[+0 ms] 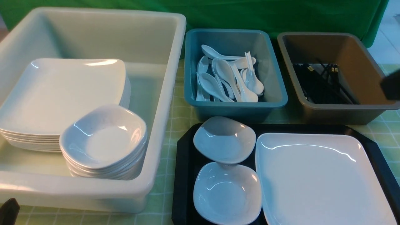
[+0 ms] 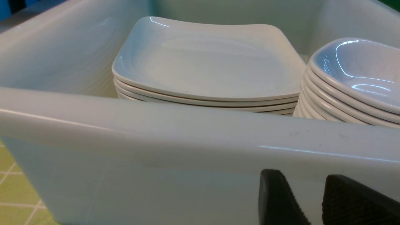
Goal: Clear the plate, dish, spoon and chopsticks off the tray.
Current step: Use the left arm to grab a small plate from the dinner plate
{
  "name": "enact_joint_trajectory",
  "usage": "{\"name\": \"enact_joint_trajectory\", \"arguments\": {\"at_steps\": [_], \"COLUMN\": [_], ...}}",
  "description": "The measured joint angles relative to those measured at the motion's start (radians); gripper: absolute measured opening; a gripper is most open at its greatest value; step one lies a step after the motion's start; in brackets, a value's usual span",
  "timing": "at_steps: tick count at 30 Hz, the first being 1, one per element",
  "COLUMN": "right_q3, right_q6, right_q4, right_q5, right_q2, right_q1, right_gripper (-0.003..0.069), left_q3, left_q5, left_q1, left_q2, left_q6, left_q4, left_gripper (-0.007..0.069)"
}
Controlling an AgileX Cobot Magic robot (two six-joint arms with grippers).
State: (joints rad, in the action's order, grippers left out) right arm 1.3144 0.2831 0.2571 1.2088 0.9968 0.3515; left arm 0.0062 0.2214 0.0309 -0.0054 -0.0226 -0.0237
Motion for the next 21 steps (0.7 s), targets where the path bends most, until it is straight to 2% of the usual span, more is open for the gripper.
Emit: {"name": "enact_joint_trajectory", "arguments": {"at_steps": [11,21], "right_q3": [-0.299,-0.434], "right_q6": [0.0,-0.003], "right_q4": [-0.008,-0.009], "right_q5": [-0.002,-0.055], "right_q2": [-0.444,-0.698], "right_q1": [0.0,0.0], "right_gripper": [0.001,0.0018], "left_q3": [0.0,0.0], "left_q5": [0.0,0.0], "left_q1": [0.0,0.0], "left_q2": [0.0,0.0], "left_q6": [-0.002,-0.001], "left_q4": [0.0,0.0], "left_gripper": [0.0211,0.0211]}}
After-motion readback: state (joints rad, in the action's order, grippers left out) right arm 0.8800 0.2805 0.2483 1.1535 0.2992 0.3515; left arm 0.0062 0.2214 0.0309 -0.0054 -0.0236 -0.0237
